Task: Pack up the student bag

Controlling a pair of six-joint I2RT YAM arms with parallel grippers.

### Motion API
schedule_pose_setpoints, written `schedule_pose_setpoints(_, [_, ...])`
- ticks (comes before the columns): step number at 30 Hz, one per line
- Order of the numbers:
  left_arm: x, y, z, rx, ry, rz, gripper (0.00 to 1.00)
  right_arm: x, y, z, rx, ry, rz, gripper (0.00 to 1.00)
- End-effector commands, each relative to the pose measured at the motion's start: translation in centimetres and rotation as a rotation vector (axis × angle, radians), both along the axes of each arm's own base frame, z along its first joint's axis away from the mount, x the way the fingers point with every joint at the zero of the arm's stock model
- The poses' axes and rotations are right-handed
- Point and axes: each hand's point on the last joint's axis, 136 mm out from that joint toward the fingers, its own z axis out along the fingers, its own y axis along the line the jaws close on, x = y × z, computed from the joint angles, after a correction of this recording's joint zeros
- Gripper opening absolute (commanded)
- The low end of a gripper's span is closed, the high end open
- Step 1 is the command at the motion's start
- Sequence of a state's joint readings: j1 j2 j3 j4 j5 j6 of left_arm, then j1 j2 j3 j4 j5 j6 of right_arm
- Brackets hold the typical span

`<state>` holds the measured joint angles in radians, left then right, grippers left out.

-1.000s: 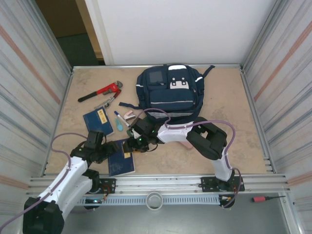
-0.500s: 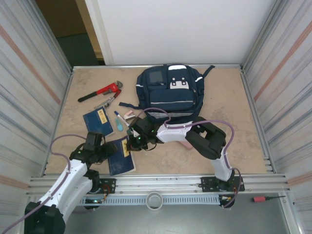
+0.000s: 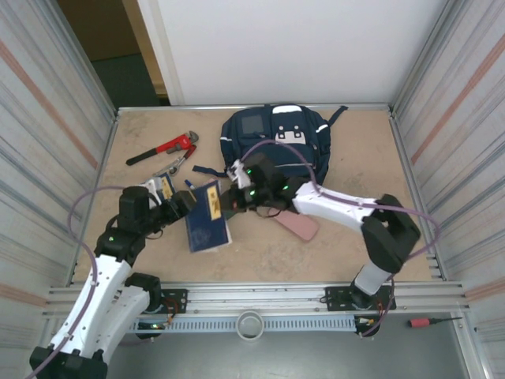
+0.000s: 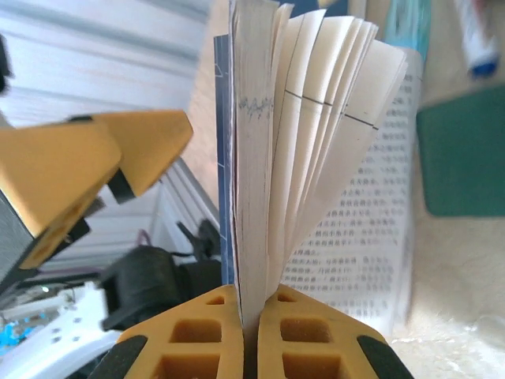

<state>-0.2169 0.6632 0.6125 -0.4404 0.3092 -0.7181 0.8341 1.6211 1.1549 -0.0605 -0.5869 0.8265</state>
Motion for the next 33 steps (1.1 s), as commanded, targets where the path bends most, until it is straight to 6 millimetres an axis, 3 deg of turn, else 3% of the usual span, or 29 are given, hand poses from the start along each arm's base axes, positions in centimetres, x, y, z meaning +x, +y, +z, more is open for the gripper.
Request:
schedule_pose_setpoints(1, [0.3,-3.1,4.7,-0.107,-0.135,-0.181,0.81,0.5,-3.2,4.5,0.073,-0.092,0.032,0.00])
schedule_pose_setpoints(5, [0.8,-5.2,7.1,-0.165,-0.201,-0.303,0.86,2.2,-6.8,8.2,0.156,-0.149,-0.006,0.00])
schedule_pose_setpoints(13, [1.1,-11.7,9.8,-0.200,-0.284,-0.605,0.83,2.4,-10.3,12.6,0.264,-0.227,-0.007,0.00])
schedule_pose_setpoints(16, [1.3,-13.6,10.8,-0.215,-0.328,-0.671,0.67,2.2,-11.0,13.1,0.285,-0.237,0.002,0.00])
schedule_pose_setpoints(22, [2.5,-15.7,12.6,-0.263,-0.381,-0.742,0.14,3.8,-13.6,13.3,0.294,-0.256,-0.062,0.00])
schedule_pose_setpoints(23, [2.6,-15.8,13.0,-0.272,-0.395,-0.747,0.08,4.2,-14.1,13.1,0.292,-0.253,-0.078,0.00])
schedule_pose_setpoints(25, [2.9,-16.3,14.0,-0.297,-0.430,-0.763,0.03,5.1,-15.4,12.8,0.286,-0.242,-0.126,0.14])
schedule_pose_setpoints(27, [3.1,-16.6,15.3,-0.323,-0.463,-0.770,0.01,5.5,-16.7,12.6,0.282,-0.240,-0.165,0.40])
schedule_pose_setpoints(29, [3.4,-16.9,16.5,-0.349,-0.486,-0.778,0.00,5.7,-17.5,12.2,0.279,-0.255,-0.202,0.58])
schedule_pose_setpoints(33, [3.3,-17.6,18.1,-0.390,-0.502,-0.817,0.00,5.0,-16.4,12.3,0.332,-0.291,-0.164,0.89])
